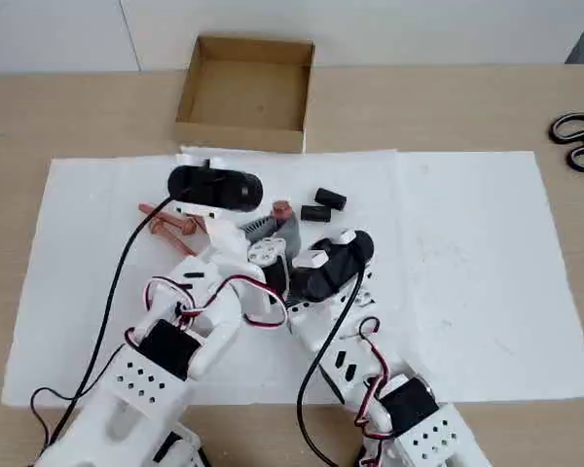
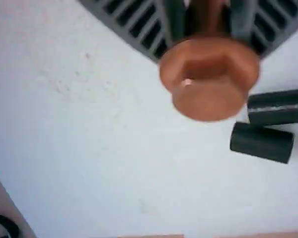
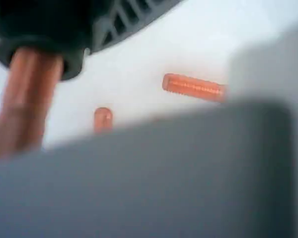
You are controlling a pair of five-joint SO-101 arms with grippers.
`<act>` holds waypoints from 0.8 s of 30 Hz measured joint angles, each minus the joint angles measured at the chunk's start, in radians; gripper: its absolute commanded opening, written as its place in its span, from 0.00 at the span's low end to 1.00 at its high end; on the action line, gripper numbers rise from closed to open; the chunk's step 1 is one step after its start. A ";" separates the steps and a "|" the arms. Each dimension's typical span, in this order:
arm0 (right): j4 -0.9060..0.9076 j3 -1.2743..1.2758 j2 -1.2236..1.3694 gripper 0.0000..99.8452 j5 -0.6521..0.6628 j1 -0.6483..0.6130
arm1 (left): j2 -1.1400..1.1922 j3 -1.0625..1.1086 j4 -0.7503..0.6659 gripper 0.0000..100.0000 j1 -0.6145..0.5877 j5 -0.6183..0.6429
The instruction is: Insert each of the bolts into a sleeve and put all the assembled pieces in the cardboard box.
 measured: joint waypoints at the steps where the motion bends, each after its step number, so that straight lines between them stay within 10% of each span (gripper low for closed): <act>1: 0.000 0.000 0.000 0.02 0.000 0.000 | 0.000 0.000 0.014 0.01 0.008 0.000; 24: 0.000 0.000 0.000 0.02 -0.003 0.000 | -0.002 -0.002 0.132 0.01 0.023 0.000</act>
